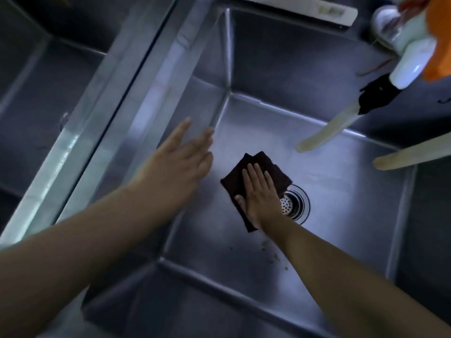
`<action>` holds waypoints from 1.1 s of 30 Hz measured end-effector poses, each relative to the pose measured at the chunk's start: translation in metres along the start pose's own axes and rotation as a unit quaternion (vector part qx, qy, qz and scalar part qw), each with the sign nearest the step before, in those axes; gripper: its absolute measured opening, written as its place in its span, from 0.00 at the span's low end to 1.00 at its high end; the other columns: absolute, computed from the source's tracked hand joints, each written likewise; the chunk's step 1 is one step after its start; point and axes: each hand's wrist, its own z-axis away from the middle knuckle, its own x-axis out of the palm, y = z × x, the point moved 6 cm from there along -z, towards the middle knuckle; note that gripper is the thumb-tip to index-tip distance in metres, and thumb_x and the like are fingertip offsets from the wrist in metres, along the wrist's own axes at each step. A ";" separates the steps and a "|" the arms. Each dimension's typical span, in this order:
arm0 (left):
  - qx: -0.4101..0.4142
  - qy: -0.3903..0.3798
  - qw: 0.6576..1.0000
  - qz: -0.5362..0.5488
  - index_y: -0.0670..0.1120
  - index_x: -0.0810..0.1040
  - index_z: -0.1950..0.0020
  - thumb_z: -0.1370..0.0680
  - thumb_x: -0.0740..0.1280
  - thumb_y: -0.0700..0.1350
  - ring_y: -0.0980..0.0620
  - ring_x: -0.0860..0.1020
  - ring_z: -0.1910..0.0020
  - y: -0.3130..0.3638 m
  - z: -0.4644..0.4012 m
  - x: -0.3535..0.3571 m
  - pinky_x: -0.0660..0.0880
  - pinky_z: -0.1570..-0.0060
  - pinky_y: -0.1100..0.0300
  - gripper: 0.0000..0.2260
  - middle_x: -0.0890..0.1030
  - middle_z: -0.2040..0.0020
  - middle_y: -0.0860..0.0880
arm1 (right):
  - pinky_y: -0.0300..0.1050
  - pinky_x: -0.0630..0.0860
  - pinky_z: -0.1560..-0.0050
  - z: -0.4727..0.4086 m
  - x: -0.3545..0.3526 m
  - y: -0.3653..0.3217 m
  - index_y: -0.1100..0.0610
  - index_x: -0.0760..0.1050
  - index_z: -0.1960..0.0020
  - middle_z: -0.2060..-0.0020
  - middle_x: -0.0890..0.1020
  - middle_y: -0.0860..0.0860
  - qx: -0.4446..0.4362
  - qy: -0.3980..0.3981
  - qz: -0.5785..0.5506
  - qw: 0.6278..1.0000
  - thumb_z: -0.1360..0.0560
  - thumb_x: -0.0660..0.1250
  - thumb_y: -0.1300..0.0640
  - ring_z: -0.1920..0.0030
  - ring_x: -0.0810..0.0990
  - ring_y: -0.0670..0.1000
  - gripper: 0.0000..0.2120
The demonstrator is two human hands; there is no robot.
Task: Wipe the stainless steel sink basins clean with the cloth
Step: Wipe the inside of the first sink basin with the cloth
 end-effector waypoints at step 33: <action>-0.040 0.060 0.992 0.106 0.47 0.81 0.58 0.28 0.53 0.42 0.44 0.70 0.33 -0.042 0.005 0.004 0.52 0.28 0.38 0.16 0.83 0.54 0.48 | 0.56 0.50 0.27 -0.033 0.024 -0.128 0.67 0.52 0.26 0.27 0.60 0.64 -0.062 0.008 -0.079 0.995 0.24 0.51 0.45 0.25 0.54 0.61 0.34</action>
